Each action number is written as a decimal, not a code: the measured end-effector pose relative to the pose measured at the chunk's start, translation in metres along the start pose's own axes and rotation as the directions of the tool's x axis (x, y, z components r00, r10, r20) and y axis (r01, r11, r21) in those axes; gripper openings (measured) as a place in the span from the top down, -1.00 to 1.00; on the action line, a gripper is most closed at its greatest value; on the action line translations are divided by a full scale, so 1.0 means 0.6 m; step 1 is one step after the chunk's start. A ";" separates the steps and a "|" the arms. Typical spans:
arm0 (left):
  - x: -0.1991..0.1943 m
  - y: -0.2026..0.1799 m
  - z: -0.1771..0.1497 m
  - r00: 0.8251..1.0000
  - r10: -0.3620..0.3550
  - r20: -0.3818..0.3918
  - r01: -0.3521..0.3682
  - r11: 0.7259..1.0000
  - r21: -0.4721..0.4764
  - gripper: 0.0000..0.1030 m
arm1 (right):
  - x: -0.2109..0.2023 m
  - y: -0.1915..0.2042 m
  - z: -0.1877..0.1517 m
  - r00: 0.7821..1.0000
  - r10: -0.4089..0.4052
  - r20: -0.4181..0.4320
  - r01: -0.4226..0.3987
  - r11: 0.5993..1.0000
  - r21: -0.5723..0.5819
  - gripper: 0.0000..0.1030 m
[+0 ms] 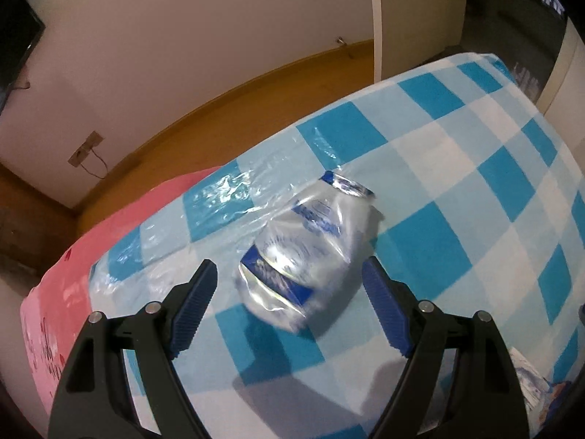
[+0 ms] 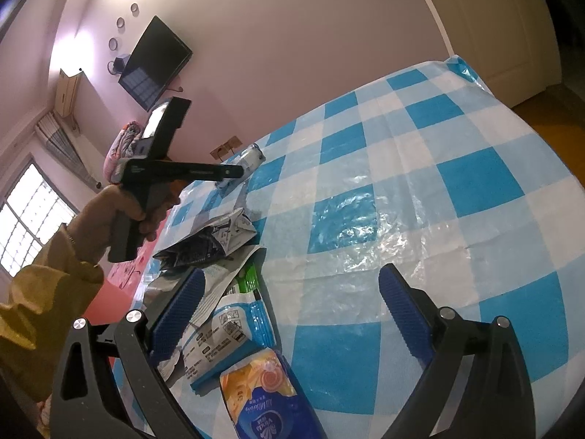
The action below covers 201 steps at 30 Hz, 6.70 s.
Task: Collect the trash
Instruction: 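Close the left gripper on the white MAGICDAY yogurt pouch and lift it, then hold the pouch in the left gripper while the right gripper grasps the blue tissue pack, then carry both items to the orange bucket and open both grippers over it, then move both open tools back to the grey packages on the table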
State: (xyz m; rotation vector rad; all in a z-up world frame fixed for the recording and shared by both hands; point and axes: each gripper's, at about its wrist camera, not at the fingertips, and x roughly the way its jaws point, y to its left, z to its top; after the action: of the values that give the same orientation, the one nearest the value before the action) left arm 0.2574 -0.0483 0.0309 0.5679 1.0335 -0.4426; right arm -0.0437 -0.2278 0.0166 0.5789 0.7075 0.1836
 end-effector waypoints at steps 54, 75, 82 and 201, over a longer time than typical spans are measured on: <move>-0.225 -0.036 -0.151 0.943 -0.083 0.321 0.145 0.974 -0.175 -0.02 | -0.002 0.051 -0.035 0.997 -0.042 -0.060 0.030 0.982 -0.186 -0.84; -0.282 -0.072 -0.381 0.927 -0.135 0.350 0.235 0.936 -0.262 -0.02 | -0.002 0.114 -0.118 0.963 -0.220 -0.157 0.134 0.894 -0.428 -0.51; -0.283 -0.095 -0.434 0.928 -0.143 0.343 0.246 0.929 -0.278 -0.02 | -0.005 0.125 -0.135 0.948 -0.289 -0.136 0.192 0.857 -0.479 -0.37; -0.493 0.102 -0.643 0.826 0.434 0.360 -0.065 0.707 -0.704 -0.80 | 0.017 0.429 -0.078 0.988 0.098 -0.116 -0.137 0.903 -0.406 -0.74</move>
State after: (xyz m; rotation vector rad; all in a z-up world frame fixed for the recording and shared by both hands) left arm -0.0978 0.2650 0.1574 -0.0770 0.5164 0.0674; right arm -0.0588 0.0096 0.1264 0.2055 0.6977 0.4644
